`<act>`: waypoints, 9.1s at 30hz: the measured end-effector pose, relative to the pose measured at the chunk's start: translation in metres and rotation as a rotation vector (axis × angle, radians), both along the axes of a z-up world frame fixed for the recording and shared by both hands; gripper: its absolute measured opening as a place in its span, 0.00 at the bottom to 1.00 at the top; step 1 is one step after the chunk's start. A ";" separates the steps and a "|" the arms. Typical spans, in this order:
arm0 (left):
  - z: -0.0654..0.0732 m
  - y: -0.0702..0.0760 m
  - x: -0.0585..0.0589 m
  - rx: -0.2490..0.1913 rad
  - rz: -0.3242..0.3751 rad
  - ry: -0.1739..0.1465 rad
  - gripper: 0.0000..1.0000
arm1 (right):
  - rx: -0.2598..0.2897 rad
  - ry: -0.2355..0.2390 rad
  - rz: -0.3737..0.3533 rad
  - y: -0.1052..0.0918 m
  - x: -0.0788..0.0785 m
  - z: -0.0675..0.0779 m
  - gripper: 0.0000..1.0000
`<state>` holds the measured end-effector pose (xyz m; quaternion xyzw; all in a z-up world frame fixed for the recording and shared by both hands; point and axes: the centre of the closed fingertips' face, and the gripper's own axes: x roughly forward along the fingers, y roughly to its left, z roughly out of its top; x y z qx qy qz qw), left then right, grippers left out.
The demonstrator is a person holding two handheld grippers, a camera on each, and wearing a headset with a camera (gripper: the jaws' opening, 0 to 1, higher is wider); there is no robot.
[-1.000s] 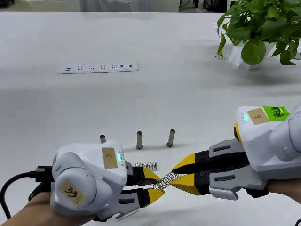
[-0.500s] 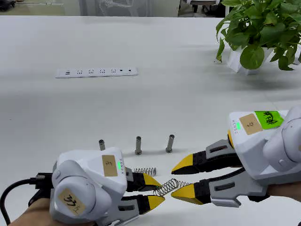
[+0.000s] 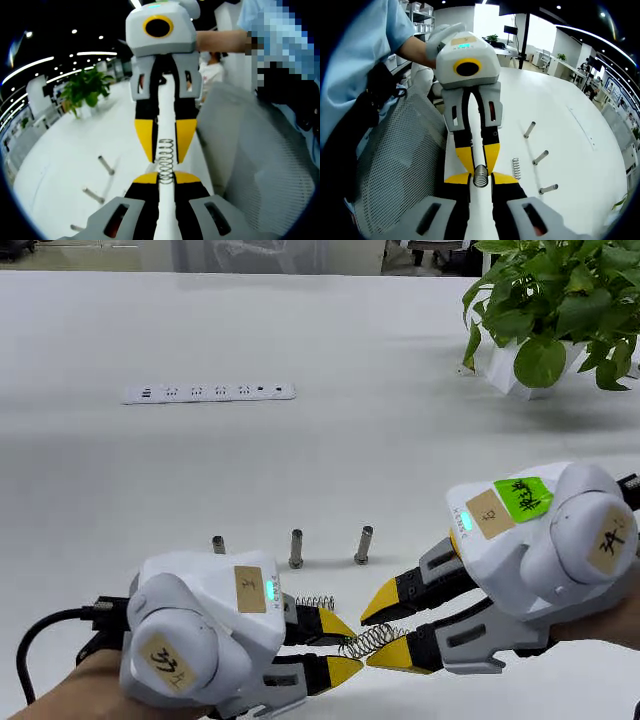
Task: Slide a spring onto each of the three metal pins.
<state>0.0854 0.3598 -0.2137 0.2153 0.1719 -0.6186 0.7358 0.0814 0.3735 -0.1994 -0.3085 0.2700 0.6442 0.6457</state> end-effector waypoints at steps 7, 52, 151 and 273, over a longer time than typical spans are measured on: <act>-0.001 0.000 0.000 0.000 -0.001 -0.001 0.09 | -0.007 0.002 0.022 0.004 -0.002 -0.003 0.14; -0.009 0.051 0.024 -0.112 0.333 0.069 0.44 | -0.062 0.007 0.068 0.006 0.007 -0.012 0.12; -0.051 0.157 0.029 -0.083 0.733 0.176 1.00 | -0.497 -0.187 0.581 0.131 0.124 -0.027 0.12; -0.047 0.149 0.029 -0.050 0.663 0.170 1.00 | -0.024 -0.025 0.006 0.054 0.114 -0.023 0.99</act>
